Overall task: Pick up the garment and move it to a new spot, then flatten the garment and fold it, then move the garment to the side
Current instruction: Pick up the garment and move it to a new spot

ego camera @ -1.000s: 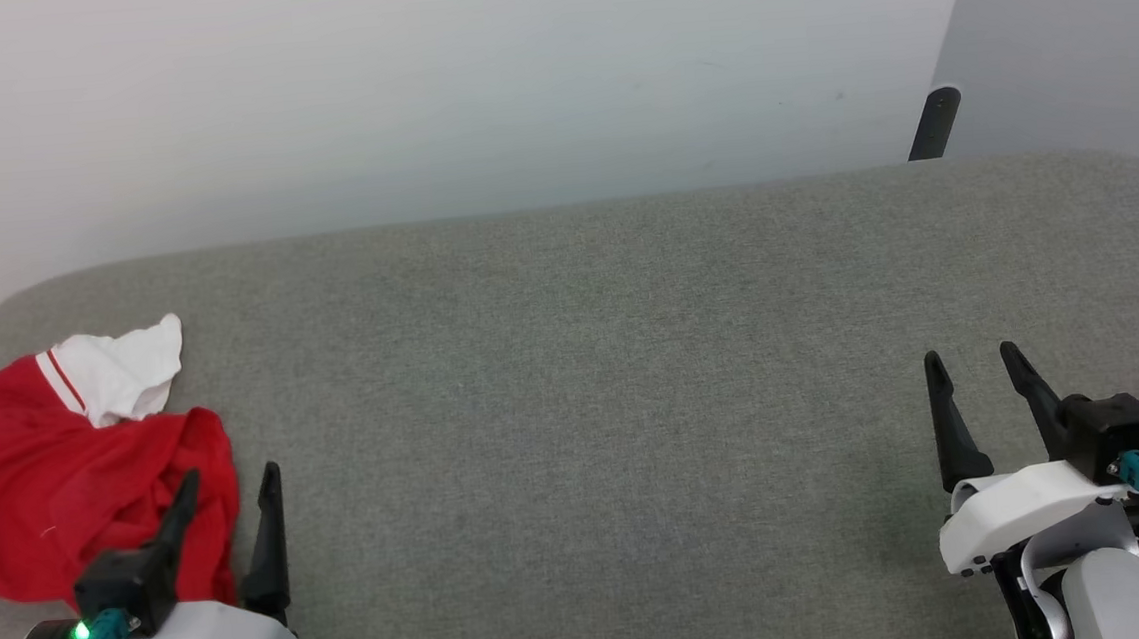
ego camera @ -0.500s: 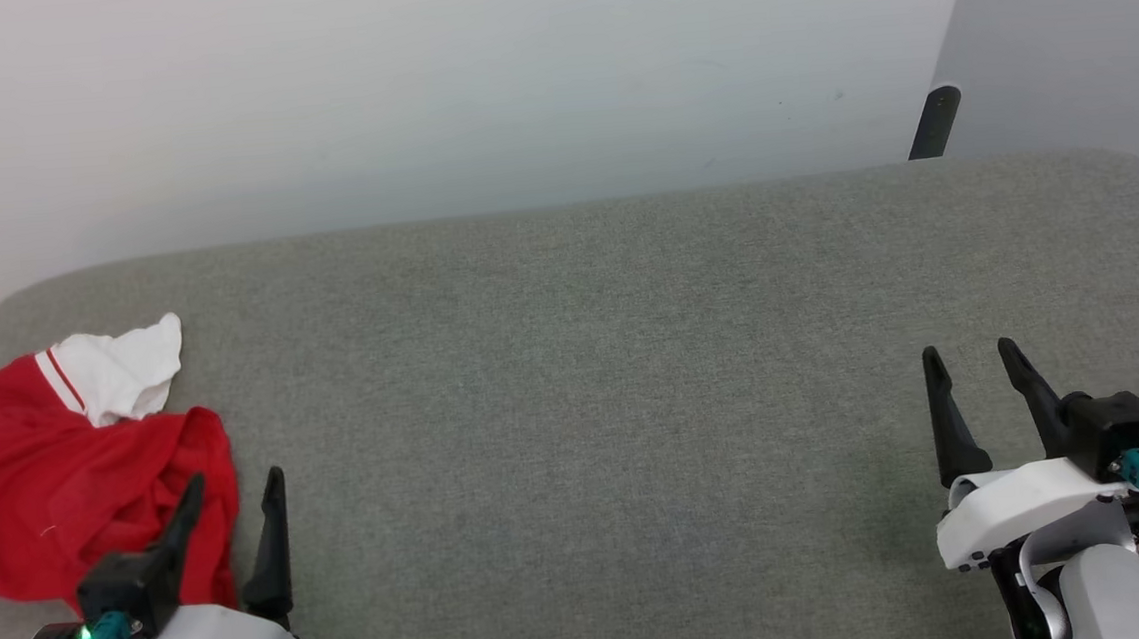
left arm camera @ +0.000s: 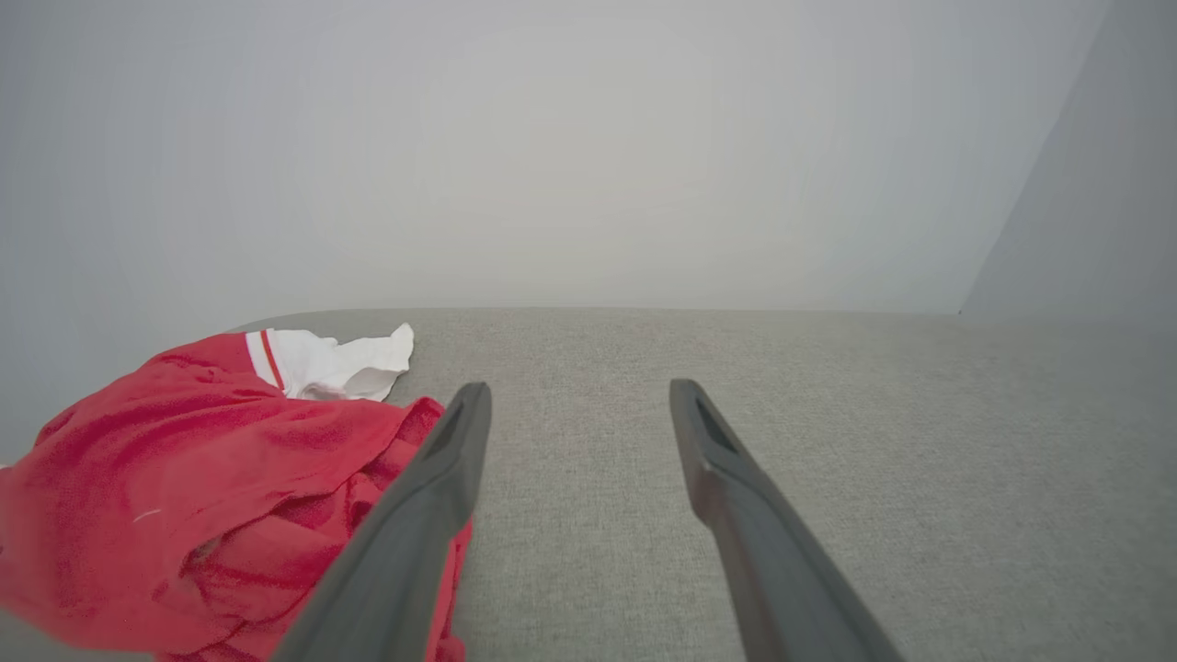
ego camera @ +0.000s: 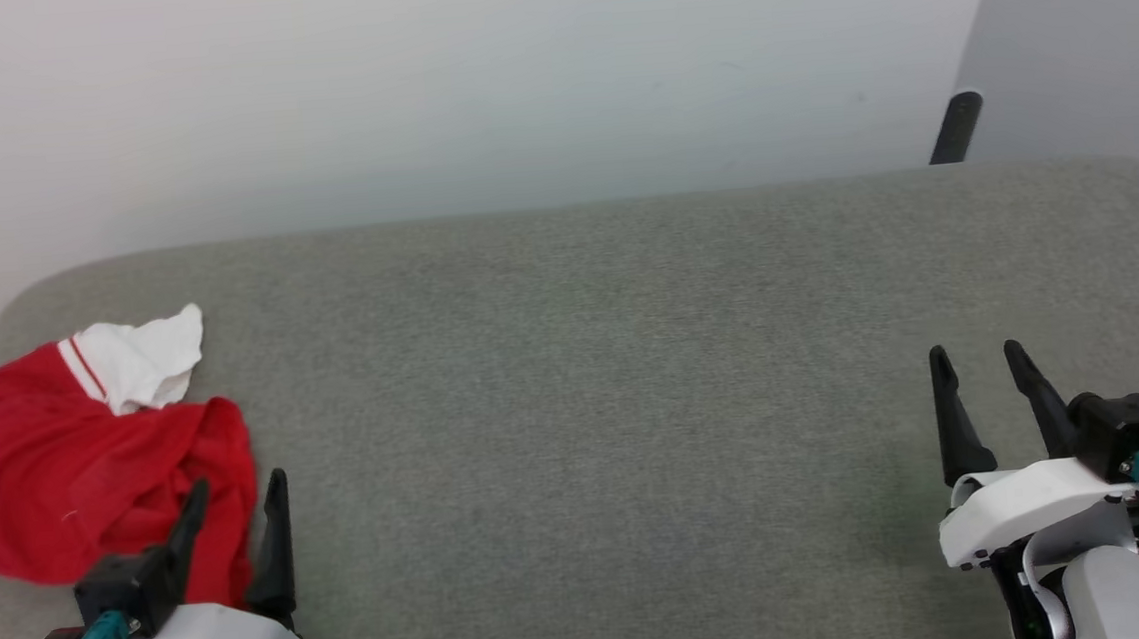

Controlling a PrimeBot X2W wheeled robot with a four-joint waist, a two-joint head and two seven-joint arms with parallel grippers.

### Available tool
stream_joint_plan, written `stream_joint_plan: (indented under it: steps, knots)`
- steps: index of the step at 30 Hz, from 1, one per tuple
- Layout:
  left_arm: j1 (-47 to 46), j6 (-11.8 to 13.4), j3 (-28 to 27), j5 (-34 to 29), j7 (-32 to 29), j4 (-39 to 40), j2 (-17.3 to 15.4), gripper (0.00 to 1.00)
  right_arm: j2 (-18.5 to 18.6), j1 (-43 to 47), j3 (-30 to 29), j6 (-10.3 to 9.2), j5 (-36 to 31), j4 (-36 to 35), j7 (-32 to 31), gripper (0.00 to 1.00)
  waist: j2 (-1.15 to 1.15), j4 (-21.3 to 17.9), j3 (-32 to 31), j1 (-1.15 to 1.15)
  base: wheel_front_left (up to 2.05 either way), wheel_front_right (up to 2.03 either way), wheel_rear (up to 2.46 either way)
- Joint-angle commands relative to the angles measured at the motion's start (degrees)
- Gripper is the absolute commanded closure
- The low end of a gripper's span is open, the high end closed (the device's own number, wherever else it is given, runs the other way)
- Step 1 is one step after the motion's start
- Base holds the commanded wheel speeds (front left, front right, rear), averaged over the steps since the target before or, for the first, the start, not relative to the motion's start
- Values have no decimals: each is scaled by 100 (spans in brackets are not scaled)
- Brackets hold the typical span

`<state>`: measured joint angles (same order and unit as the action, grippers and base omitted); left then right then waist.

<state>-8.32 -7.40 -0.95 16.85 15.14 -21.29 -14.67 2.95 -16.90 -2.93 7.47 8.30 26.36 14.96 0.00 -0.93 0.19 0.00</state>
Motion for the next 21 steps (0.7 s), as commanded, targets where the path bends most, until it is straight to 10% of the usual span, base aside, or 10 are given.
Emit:
stream_joint_plan:
  steps: [1,21]
  knots:
    - [-80,-15,7,64,0,-44,6,0,-10,31,64,4,46,22,29,0,0,127,-18,0,0,0,0]
    - [-157,29,-198,-117,-1,-366,107,0,-9,-91,799,3,397,115,24,0,0,2178,-108,0,0,0,0]
